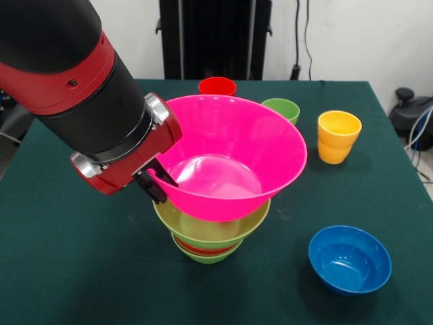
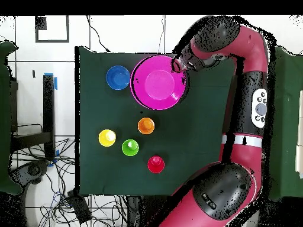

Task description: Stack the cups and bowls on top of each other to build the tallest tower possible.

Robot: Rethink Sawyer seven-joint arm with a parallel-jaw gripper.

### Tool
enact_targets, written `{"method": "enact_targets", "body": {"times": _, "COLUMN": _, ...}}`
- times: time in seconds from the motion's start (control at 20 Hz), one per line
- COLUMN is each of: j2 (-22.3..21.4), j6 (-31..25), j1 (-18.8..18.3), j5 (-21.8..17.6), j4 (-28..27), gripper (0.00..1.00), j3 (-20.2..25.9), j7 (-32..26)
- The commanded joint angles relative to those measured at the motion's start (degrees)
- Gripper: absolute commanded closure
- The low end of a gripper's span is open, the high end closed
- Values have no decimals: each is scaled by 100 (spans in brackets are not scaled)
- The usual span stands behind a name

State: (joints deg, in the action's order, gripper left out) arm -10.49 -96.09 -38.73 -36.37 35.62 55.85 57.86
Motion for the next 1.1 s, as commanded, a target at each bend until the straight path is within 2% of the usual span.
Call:
{"method": "enact_targets", "body": {"times": 0.05, "j2": 91, "j6": -33, "j1": 94, "j5": -322, "j4": -212, "gripper": 100, "j3": -97, "j7": -2234}}
{"method": "enact_targets", "body": {"times": 0.4, "j2": 99, "j6": -47, "j1": 99, "j5": -345, "j4": -276, "gripper": 100, "j3": -84, "j7": -2297}}
{"method": "enact_targets", "body": {"times": 0.5, "j2": 91, "j6": -37, "j1": 95, "j5": -386, "j4": -261, "gripper": 100, "j3": -75, "j7": -2532}}
{"method": "enact_targets", "body": {"times": 1.1, "j2": 134, "j6": 23, "j1": 91, "j5": -311, "j4": -233, "gripper": 100, "j3": -146, "j7": -2426}}
